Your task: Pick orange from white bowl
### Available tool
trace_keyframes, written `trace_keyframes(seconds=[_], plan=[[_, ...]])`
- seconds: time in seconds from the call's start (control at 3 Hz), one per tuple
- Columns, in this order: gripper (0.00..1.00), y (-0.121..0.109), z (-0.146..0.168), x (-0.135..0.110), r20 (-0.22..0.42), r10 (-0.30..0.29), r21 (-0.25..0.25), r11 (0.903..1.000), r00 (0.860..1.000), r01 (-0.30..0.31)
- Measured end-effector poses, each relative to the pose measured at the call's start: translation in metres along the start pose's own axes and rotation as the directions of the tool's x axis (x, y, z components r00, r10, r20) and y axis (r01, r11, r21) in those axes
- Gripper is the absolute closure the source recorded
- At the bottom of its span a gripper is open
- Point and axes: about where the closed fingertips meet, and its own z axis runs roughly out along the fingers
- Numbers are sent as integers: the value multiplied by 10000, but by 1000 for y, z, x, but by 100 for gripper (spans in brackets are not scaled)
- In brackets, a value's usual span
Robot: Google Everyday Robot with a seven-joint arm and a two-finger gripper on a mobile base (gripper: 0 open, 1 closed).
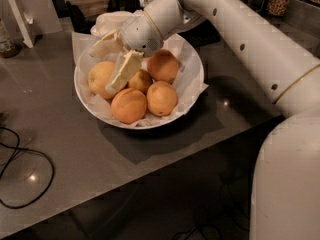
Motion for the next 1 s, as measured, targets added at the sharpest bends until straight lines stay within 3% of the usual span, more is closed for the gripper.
trace_keyframes(seconds=[0.67,1.0], plan=[[24,8,3,14,200,426,367,9984,9989,-433],[42,9,2,25,409,697,604,9956,9967,-721]])
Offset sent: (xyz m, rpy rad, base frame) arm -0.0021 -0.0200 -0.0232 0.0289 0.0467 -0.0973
